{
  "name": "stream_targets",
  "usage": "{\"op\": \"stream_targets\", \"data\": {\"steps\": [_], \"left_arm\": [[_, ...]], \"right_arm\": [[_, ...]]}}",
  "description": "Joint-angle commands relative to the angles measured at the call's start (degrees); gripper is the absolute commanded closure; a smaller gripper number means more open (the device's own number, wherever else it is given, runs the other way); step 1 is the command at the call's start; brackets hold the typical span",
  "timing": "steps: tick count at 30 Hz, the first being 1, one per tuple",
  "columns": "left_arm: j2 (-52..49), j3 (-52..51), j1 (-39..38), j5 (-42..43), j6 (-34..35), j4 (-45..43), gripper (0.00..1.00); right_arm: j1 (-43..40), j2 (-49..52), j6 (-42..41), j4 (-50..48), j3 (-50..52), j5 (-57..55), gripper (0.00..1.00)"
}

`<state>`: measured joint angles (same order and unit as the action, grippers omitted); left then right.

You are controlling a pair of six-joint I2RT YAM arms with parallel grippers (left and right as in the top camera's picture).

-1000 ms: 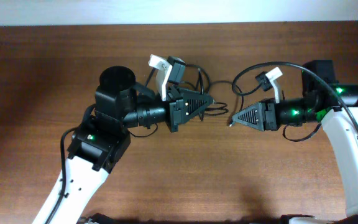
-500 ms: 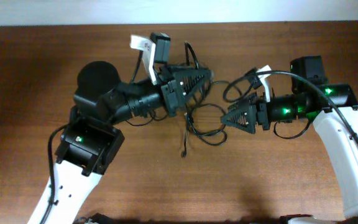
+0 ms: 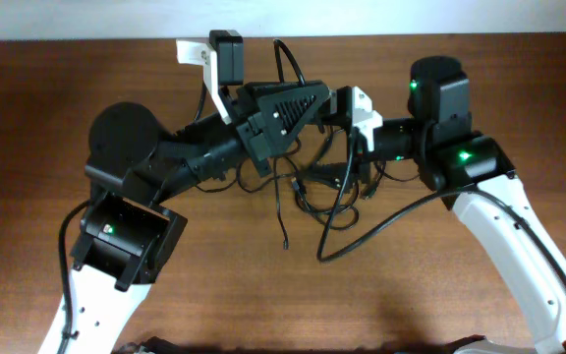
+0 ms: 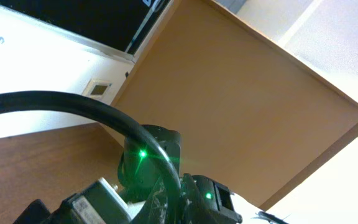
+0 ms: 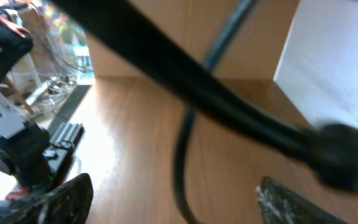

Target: Untangle cables

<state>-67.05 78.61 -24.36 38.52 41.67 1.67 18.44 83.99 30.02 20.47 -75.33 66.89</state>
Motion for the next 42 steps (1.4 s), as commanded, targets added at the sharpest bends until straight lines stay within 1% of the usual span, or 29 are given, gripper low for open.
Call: {"op": "stream_targets", "data": {"steps": [1,2,3,4,6,7,9,10,11,12,13,14,15,16,17,18,20,22,23,24,26,27,29,32,33,34,35,38,42], "left_arm": [[1.2,1.3,0.1,-0.6,1.5,-1.2,1.0],[1.2,1.3,0.1,-0.7,1.6,-1.2,1.0],[1.2,1.3,0.1,-1.1,1.6,-1.2,1.0],[1.2,1.3,0.1,-2.0,1.5,-1.1,1.0],[1.2,1.3,0.1,-4.9,-1.2,0.1,1.0],[1.2,1.3,0.2,-6.6,-1.4,1.5,1.0],[1.2,1.3,0.3,-10.8,-3.0,5.9,0.85],[1.2,1.3,0.4,-11.8,-4.5,7.5,0.77],[1.2,1.3,1.1,-12.8,-5.2,9.1,0.69],[1.2,1.3,1.8,-13.6,-5.3,10.9,0.57],[1.2,1.3,2.4,-14.1,-5.3,12.2,0.51],[1.2,1.3,3.3,-15.1,-5.8,14.5,0.32],[1.2,1.3,4.0,-17.4,-7.4,17.7,0.18],[1.2,1.3,4.1,-20.5,-8.7,21.4,0.09],[1.2,1.3,4.1,-22.1,-10.4,24.5,0.07],[1.2,1.3,4.1,-22.1,-14.0,27.7,0.07],[1.1,1.3,4.1,-22.3,-20.0,35.4,0.07],[1.0,1.3,4.1,-26.5,-20.6,43.0,0.06],[1.0,1.3,4.1,-28.5,-20.6,46.6,0.02],[1.0,1.3,4.1,-29.0,-20.6,49.0,0.01],[1.0,1.3,4.1,-29.9,-20.6,51.3,0.01],[1.0,1.3,4.1,-30.9,-20.6,52.3,0.01],[0.9,1.3,4.1,-32.4,-20.6,55.0,0.01],[0.7,1.3,4.1,-32.4,-20.5,57.6,0.01],[0.7,1.3,4.1,-32.4,-20.6,57.6,0.01],[0.7,1.3,4.1,-32.4,-20.5,57.7,0.01],[0.7,1.3,4.1,-32.4,-20.5,57.6,0.01],[0.7,1.3,4.1,-32.4,-20.5,57.6,0.01],[0.7,1.3,4.1,-32.4,-20.5,57.6,0.01]], "right_arm": [[3.3,0.1,0.0,-0.8,-0.5,0.1,0.29],[4.2,0.1,0.0,-0.9,-0.5,0.1,0.52],[4.7,0.1,-0.2,-0.7,-0.5,0.1,0.84],[4.7,0.1,-0.2,0.2,-0.5,0.1,0.96],[4.7,0.1,-0.3,1.6,-0.5,0.1,0.96],[4.7,0.1,-0.3,2.2,-0.5,0.1,0.96],[3.5,0.1,-0.5,4.1,-0.5,0.1,0.96],[2.2,0.1,-0.7,5.3,-0.5,0.1,0.96],[0.2,0.1,-5.2,5.8,-0.5,0.1,0.96],[-1.5,0.1,-9.0,5.8,-0.5,0.1,0.96],[-3.5,0.1,-13.1,5.7,-0.5,0.2,0.96],[-5.9,0.1,-17.8,5.8,-0.5,0.2,0.96],[-8.3,0.1,-23.0,5.7,-0.5,0.2,0.96],[-11.1,0.1,-29.2,5.7,-0.5,0.2,0.96],[-12.8,0.1,-32.7,5.7,-0.5,0.2,0.96],[-15.2,0.1,-37.3,5.7,-0.5,0.1,0.96],[-19.3,-0.3,-42.8,5.7,-0.6,-0.3,0.96],[-22.0,-1.6,-46.0,7.9,-0.8,-7.0,0.96],[-23.0,-2.8,-46.8,11.8,-1.5,-14.2,0.96],[-23.1,-3.7,-46.8,16.0,-2.8,-21.9,0.96],[-23.1,-4.2,-46.8,24.9,-6.8,-36.8,0.96],[-23.1,-4.2,-46.8,27.0,-7.9,-40.7,0.96],[-23.1,-4.2,-46.1,33.4,-12.3,-55.7,0.96],[-23.1,-4.2,-36.3,34.8,-16.0,-76.1,0.96],[-23.1,-4.2,-36.2,34.5,-16.1,-81.6,0.96],[-23.1,-4.2,-36.2,33.3,-16.1,-90.7,0.96],[-23.5,-4.2,-36.3,31.5,-16.1,-93.4,0.96],[-28.7,-4.1,-36.5,22.7,-16.1,-93.4,0.96],[-36.6,0.0,-36.5,16.1,-16.1,-89.5,0.96]]}}
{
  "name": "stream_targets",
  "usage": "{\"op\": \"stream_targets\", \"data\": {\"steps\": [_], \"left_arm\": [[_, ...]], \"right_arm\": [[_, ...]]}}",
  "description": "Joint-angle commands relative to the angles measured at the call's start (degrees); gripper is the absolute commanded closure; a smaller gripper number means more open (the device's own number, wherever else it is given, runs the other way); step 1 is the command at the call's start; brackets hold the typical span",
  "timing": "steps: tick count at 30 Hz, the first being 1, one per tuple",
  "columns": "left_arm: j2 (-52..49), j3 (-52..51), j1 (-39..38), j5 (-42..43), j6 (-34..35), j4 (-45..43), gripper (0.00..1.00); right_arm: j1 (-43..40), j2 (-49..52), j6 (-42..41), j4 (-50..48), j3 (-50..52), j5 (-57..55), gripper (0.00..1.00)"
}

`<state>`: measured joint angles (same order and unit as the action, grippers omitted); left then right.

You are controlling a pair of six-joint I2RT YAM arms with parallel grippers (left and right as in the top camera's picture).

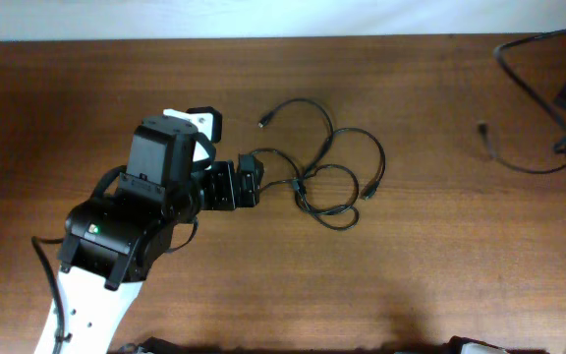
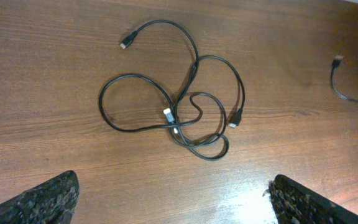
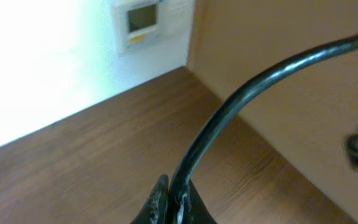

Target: Untangle cables

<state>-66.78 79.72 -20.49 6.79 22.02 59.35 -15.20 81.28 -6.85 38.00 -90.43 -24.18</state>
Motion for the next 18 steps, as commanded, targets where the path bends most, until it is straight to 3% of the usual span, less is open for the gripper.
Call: {"op": "stream_targets", "data": {"steps": [1,4,10,14,18], "left_arm": [[0.5,0.2,0.2,-0.6,-0.9,0.0,0.01],[0.5,0.2,0.2,-0.6,-0.9,0.0,0.01],[0.5,0.2,0.2,-0.6,-0.9,0.0,0.01],[0.5,0.2,0.2,-0.6,-0.9,0.0,0.01],[0.5,0.2,0.2,-0.6,-0.9,0.0,0.01]], "right_arm": [[-5.1,4.7,0.4,-2.6,-1.0,4.2,0.96],[-11.9,12.4,-2.7,-6.8,-1.0,8.2,0.96],[-24.4,30.3,-28.4,-6.5,-1.0,35.2,0.96],[-24.5,35.7,-28.5,-6.2,-1.0,35.4,0.96],[-25.7,37.0,-28.6,-1.9,-1.0,24.5,0.96]]}}
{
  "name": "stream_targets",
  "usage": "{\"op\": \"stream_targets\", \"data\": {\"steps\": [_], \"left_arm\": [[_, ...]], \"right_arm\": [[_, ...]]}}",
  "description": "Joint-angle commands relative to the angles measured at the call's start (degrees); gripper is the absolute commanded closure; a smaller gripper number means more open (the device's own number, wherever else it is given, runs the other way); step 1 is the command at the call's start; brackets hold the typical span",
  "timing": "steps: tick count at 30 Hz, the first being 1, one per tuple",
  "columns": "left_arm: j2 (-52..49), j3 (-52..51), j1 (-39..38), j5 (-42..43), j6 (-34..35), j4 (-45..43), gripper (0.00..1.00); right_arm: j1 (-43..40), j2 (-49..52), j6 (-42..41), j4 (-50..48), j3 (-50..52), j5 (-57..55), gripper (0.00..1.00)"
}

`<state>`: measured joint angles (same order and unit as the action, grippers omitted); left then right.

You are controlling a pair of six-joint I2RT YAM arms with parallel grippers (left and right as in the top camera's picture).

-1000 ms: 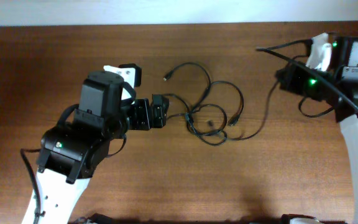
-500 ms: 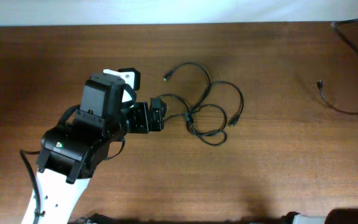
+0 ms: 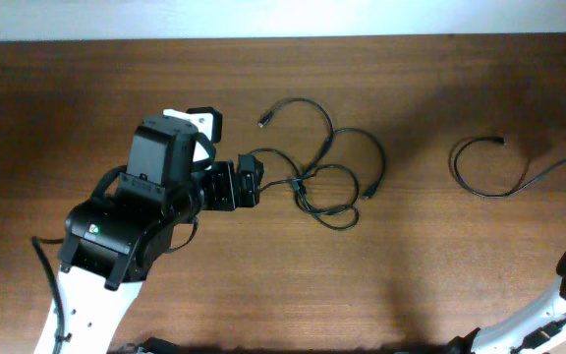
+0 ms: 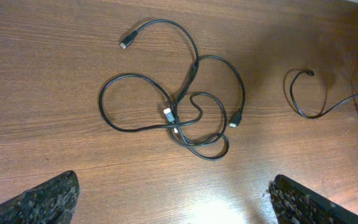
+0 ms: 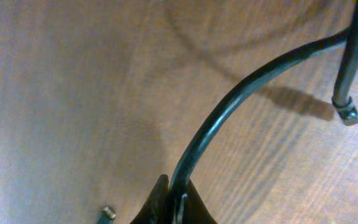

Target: Untangle cables

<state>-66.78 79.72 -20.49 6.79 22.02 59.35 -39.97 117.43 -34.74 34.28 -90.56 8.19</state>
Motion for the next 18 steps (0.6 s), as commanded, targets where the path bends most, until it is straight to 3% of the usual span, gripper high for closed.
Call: {"op": "stream_targets", "data": {"steps": [1,3,8,9,10,11,13,18], "left_arm": [[0.5,0.2,0.2,-0.6,-0.9,0.0,0.01],[0.5,0.2,0.2,-0.6,-0.9,0.0,0.01],[0.5,0.2,0.2,-0.6,-0.9,0.0,0.01],[0.5,0.2,0.2,-0.6,-0.9,0.0,0.01],[0.5,0.2,0.2,-0.6,-0.9,0.0,0.01],[0.5,0.2,0.2,-0.6,-0.9,0.0,0.01],[0.5,0.2,0.2,-0.6,-0.9,0.0,0.01],[0.5,0.2,0.2,-0.6,-0.9,0.0,0.01]], "right_arm": [[-1.4,0.8,-0.2,3.7,-0.8,-12.5,0.96],[-2.5,0.8,3.0,5.2,-0.8,-18.4,0.96],[-4.0,0.9,8.6,7.7,-0.7,-20.9,0.96],[-4.0,0.9,8.6,8.3,-0.7,-20.5,0.87],[-4.0,0.9,8.6,8.7,-0.7,-20.4,0.6],[-4.0,0.9,9.5,9.4,-0.7,-19.7,0.07],[-4.0,0.9,15.8,10.0,-0.7,-15.4,0.01],[-3.9,0.9,16.6,17.0,-0.7,2.2,0.01]]}}
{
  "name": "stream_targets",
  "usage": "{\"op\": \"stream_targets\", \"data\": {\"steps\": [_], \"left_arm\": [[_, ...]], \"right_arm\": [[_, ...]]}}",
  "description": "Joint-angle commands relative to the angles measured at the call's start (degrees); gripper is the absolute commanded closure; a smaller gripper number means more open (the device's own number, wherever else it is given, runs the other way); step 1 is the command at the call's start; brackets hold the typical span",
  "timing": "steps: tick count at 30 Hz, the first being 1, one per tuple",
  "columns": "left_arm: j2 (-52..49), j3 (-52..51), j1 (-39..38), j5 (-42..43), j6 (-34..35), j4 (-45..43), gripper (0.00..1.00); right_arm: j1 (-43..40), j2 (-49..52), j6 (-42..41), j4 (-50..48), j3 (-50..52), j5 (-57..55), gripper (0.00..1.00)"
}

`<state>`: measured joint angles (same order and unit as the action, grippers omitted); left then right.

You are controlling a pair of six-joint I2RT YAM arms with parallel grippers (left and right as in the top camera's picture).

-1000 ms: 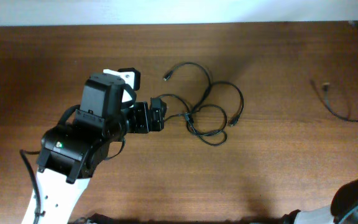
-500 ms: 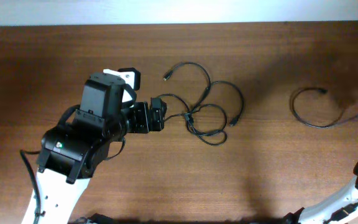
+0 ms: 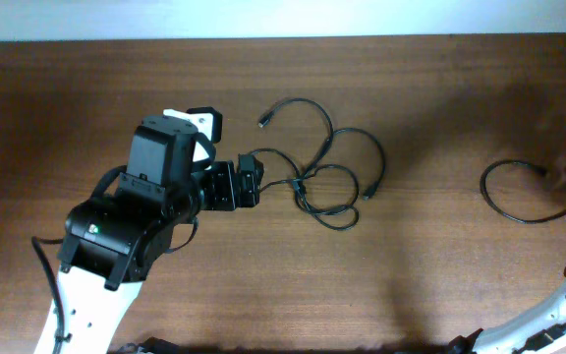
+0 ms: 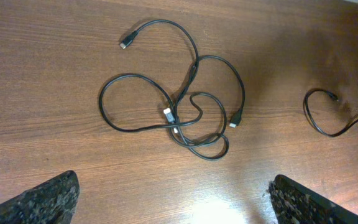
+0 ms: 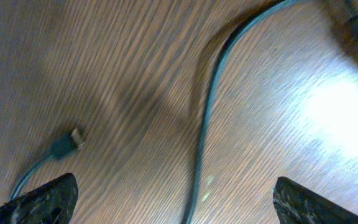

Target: Untangle cables

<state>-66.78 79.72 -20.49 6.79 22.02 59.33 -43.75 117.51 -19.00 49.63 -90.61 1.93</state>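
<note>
A tangle of thin black cables (image 3: pixel 320 175) lies in loops at the table's middle, also in the left wrist view as the tangle (image 4: pixel 179 99). One separate black cable (image 3: pixel 515 197) curls on the wood at the far right. My left gripper (image 3: pixel 248 185) hangs open just left of the tangle, its fingers (image 4: pixel 45 198) wide apart above bare wood. My right gripper is at the right edge, open (image 5: pixel 179 205) over the separate cable (image 5: pixel 205 118), whose plug (image 5: pixel 63 147) lies to the left.
The brown wooden table (image 3: pixel 430 285) runs to a white wall along the back. A bare stretch of wood parts the tangle from the separate cable (image 4: pixel 325 117). The left arm's bulky body (image 3: pixel 126 236) covers the table's left side.
My right gripper was shut on the separate cable and is now open above it. The cable lies flat, a little farther right. The left arm and tangle are unchanged.
Both arms were first crowded over the tangle at the centre. Then the left gripper was back at the left, open, while the right held one cable up at the far right. That cable then touched the table, still gripped, and now lies released.
</note>
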Motion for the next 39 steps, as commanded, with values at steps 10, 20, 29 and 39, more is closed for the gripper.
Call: {"op": "stream_targets", "data": {"steps": [10,20,29,39], "left_arm": [[0.5,0.2,0.2,-0.6,-0.9,0.0,0.01],[0.5,0.2,0.2,-0.6,-0.9,0.0,0.01],[0.5,0.2,0.2,-0.6,-0.9,0.0,0.01],[0.5,0.2,0.2,-0.6,-0.9,0.0,0.01]], "right_arm": [[20.6,0.9,22.8,5.9,-0.4,17.2,0.01],[49.7,0.9,58.0,5.0,4.2,21.6,0.01],[60.7,0.9,76.0,-1.2,6.5,29.4,0.0],[61.5,0.9,82.9,-3.9,6.7,40.3,0.06]]}}
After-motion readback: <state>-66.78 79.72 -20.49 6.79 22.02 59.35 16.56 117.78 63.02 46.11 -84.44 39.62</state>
